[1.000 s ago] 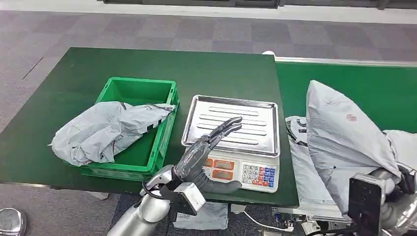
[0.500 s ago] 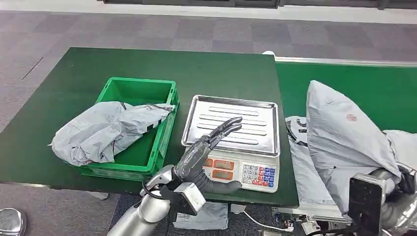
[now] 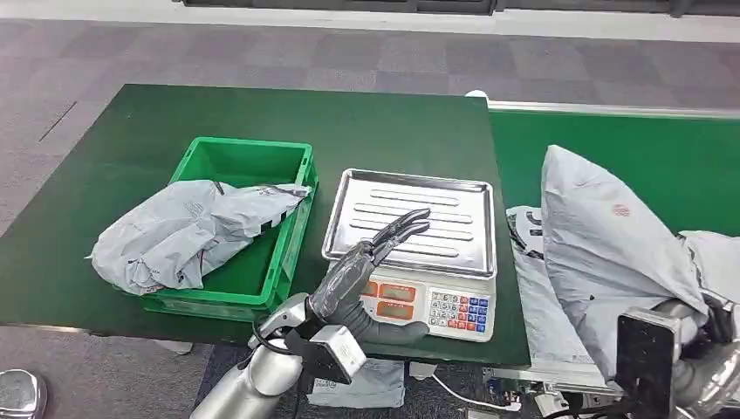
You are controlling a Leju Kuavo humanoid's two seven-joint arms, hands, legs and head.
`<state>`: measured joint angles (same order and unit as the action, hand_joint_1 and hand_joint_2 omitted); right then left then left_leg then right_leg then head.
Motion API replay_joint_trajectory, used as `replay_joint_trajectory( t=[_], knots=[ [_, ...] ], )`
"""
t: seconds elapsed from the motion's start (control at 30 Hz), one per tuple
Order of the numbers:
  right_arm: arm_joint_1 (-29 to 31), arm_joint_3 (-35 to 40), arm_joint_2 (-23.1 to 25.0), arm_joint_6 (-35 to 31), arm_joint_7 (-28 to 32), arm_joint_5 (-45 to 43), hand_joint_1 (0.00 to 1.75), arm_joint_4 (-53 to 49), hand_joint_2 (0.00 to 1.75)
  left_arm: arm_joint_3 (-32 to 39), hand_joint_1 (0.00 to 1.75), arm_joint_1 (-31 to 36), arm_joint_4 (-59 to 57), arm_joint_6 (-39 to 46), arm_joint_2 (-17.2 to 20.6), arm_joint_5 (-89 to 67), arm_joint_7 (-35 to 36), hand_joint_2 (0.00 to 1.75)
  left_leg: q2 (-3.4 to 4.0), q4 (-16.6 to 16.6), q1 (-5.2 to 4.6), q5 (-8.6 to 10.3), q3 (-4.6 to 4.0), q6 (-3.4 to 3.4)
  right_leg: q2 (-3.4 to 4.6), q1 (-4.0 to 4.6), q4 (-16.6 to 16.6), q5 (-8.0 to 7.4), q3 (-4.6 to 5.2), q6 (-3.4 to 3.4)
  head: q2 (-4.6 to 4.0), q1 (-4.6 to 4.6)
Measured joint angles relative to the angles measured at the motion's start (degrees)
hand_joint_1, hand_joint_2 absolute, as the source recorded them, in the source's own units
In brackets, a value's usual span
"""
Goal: Moved the parcel from conveyor to table for the left to box.
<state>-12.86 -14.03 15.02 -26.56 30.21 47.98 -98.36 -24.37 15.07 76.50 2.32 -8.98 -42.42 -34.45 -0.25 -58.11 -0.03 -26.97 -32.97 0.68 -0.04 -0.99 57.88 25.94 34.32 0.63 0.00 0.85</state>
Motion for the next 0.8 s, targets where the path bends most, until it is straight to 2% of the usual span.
replay_joint_trajectory(
  t=[0.43,0.6,0.8],
  knots=[
    [0.45,0.0,-0.02,1.31,-1.1,2.52,1.75,0.74,1.75,0.0,0.0,0.0,-0.02,0.0,0.0,0.0,-0.2,1.75,0.0,0.0,0.0,0.0,-0.01,0.0,0.0,0.0,0.0,0.0,0.0,0.0,0.0,0.0],
    [2.33,0.0,-0.35,2.03,-3.41,8.96,1.75,2.6,1.75,-0.02,0.0,0.01,-0.15,0.0,0.0,-0.02,-0.9,1.75,0.0,0.0,0.0,0.0,-0.01,0.0,0.0,0.0,0.0,0.0,0.0,0.0,0.0,0.0],
    [6.7,0.04,-2.79,3.25,-4.81,10.97,1.75,5.68,1.75,-0.66,0.0,0.36,-0.22,-0.11,0.04,-0.15,-1.05,1.75,0.0,0.0,0.0,0.01,-0.02,0.0,0.01,0.0,0.0,-0.01,-0.01,0.0,0.0,0.0]
  ],
)
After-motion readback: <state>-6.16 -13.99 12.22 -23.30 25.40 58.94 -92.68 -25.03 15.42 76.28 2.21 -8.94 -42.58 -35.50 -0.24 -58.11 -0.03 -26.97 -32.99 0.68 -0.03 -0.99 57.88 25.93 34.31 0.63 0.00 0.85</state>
